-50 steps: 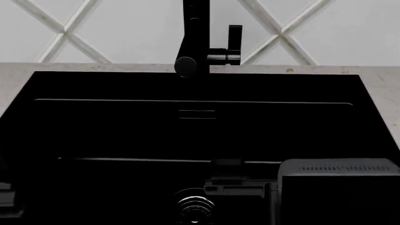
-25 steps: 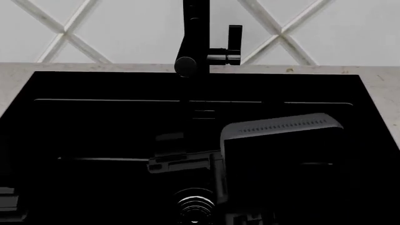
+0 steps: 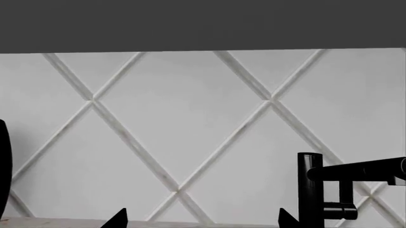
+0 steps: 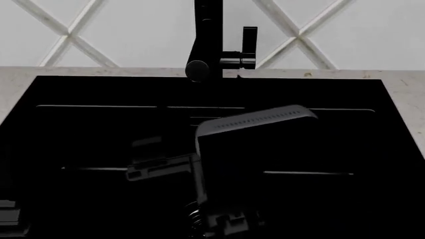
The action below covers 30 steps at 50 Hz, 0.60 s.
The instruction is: Turn the sink spout to the right.
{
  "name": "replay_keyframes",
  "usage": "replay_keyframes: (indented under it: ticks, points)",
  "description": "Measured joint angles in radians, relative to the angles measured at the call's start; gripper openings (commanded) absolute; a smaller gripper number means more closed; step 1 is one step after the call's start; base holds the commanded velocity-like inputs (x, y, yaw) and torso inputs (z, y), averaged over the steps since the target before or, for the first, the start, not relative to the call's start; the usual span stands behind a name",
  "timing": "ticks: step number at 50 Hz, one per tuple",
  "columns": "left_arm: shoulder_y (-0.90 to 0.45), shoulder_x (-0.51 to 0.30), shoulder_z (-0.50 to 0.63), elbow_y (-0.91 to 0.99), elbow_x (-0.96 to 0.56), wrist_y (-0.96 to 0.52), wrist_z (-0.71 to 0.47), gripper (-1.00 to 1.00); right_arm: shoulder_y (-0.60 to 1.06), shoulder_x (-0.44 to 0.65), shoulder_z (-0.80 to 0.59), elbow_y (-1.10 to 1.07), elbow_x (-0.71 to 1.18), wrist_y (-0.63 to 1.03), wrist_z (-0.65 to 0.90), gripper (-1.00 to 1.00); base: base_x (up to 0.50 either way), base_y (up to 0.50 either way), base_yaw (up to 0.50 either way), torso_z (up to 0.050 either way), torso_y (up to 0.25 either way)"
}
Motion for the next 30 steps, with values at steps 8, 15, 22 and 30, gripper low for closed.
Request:
replay_keyframes:
  ticks: [8, 15, 22, 30]
  points:
    - [0.0, -0.002, 0.003, -0.001, -0.001, 0.001, -0.002, 1.0, 0.008, -0.001, -0.012, 0.012, 0.001, -0.003, 0.006, 1.0, 0.0, 0.0, 0.0, 0.0, 0.0]
    - [-0.002, -0.003, 0.002, -0.001, -0.006, -0.001, -0.005, 1.0, 0.015, 0.002, -0.023, 0.02, 0.001, -0.004, 0.011, 1.0, 0.0, 0.0, 0.0, 0.0, 0.0]
    - [-0.005, -0.005, 0.004, 0.001, -0.011, -0.006, -0.009, 1.0, 0.042, 0.004, -0.046, 0.046, -0.013, -0.001, 0.017, 1.0, 0.0, 0.0, 0.0, 0.0, 0.0]
    - [-0.005, -0.007, 0.008, 0.001, -0.014, -0.003, -0.009, 1.0, 0.072, 0.0, -0.061, 0.096, -0.027, -0.017, 0.022, 1.0, 0.0, 0.0, 0.0, 0.0, 0.0]
